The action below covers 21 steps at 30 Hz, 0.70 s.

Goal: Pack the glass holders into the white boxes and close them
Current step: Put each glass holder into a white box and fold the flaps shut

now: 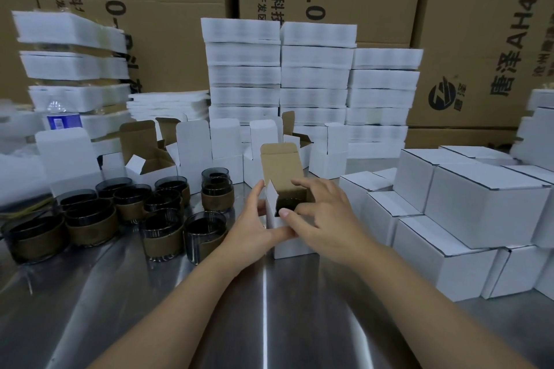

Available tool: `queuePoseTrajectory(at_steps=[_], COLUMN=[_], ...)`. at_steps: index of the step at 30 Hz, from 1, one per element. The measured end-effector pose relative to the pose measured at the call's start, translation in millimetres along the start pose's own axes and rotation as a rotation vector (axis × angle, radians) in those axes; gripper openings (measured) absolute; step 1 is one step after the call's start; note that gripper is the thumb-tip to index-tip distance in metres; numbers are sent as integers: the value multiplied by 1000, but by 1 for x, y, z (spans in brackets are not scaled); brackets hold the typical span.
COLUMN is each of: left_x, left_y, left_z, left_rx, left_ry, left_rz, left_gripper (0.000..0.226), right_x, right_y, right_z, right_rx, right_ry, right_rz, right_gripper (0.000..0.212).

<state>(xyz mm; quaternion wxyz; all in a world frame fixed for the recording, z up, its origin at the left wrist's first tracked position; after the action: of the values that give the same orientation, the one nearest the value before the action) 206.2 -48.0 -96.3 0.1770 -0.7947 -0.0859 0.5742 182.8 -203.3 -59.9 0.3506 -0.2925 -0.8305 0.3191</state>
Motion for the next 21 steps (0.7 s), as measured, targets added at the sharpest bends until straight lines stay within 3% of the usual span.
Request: queuePoseTrajectory(at_steps=[4,8,13,17,21], left_x=[-3,-5,-9,-7,-2], left_y=[1,0,-1,-1,-2], left_z=[2,4,6,3,-1], left_rx=[6,9,63,58,22], left_ry=[-9,-32,-58,-162,-201], left_rz=[2,4,53,183,193], left_gripper=[105,84,110,89,66], right_x=[-1,4,-12,-27,-32], right_y=[1,-1,-3,3,10], right_z=[0,-1,-8,-8,-9], right_rx=[16,-120,-381,-332,-216], right_ry=[13,68,420,667,762], right_rz=[-20,-435,-868,-962,-1081], right_gripper=[38,22,27,35,40])
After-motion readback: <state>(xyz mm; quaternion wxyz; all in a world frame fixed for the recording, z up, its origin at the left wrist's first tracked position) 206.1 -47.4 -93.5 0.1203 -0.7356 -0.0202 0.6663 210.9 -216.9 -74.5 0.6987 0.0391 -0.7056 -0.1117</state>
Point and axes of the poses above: each hand's wrist, its own z-axis away from the middle knuckle, its own y-axis out of the palm, x = y × z, the point moved 2 cm from there along -z, towards the middle knuckle, and after that the axes turned 7 degrees about -z, right-handed, at the moved point
